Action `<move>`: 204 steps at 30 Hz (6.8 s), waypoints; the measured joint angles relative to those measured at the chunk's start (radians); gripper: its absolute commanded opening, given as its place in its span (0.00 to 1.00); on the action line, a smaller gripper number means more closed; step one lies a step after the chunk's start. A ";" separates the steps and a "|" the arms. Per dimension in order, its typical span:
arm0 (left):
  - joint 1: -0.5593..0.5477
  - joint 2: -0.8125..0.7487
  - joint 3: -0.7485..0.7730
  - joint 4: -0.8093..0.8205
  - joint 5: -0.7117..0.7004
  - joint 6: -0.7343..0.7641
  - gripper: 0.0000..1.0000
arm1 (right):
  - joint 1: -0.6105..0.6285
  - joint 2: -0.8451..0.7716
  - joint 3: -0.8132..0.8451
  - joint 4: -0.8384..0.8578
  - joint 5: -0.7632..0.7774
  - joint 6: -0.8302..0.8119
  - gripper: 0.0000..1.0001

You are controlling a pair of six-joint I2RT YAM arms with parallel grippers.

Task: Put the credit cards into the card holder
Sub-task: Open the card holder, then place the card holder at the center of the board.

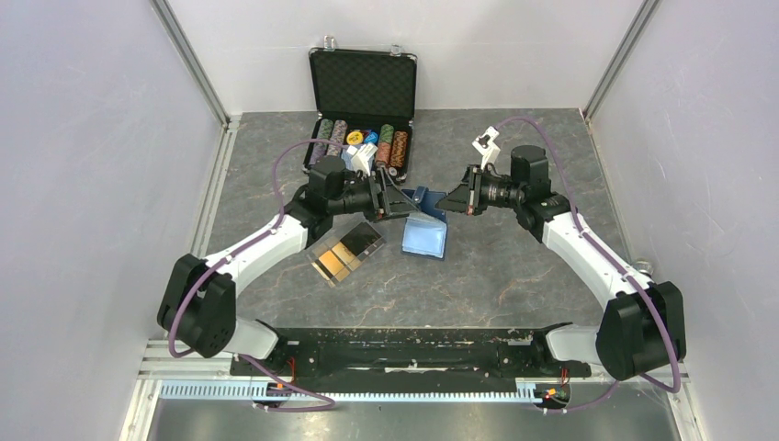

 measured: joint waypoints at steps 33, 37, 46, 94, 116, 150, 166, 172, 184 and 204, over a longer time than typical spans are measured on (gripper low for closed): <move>-0.006 0.005 -0.024 0.016 0.009 0.128 0.44 | -0.001 0.034 -0.005 0.000 -0.011 0.198 0.00; -0.024 0.005 0.003 -0.101 -0.058 0.220 0.53 | -0.001 0.036 -0.005 0.000 -0.019 0.205 0.00; -0.027 0.005 0.034 -0.215 -0.195 0.315 0.78 | -0.001 0.041 0.001 0.000 -0.044 0.213 0.00; 0.122 -0.014 -0.052 0.083 0.178 0.122 0.02 | -0.016 0.086 0.068 -0.085 -0.079 0.143 0.74; 0.124 -0.050 0.029 -0.191 0.243 0.230 0.03 | 0.059 0.147 0.150 -0.180 -0.137 -0.097 0.85; 0.110 -0.014 -0.055 0.004 0.286 0.113 0.02 | 0.003 0.066 -0.009 0.297 -0.120 0.302 0.36; 0.097 -0.014 -0.013 -0.220 0.285 0.214 0.02 | 0.002 0.127 0.150 -0.233 0.010 -0.126 0.71; 0.084 -0.014 -0.005 -0.266 0.286 0.230 0.02 | 0.005 0.150 0.153 -0.282 -0.019 -0.192 0.37; 0.068 0.007 0.057 -0.382 0.197 0.302 0.57 | -0.004 0.150 0.123 -0.269 -0.078 -0.222 0.00; -0.257 0.397 0.314 -0.541 -0.223 0.314 0.31 | -0.176 -0.067 -0.537 0.013 0.195 0.089 0.03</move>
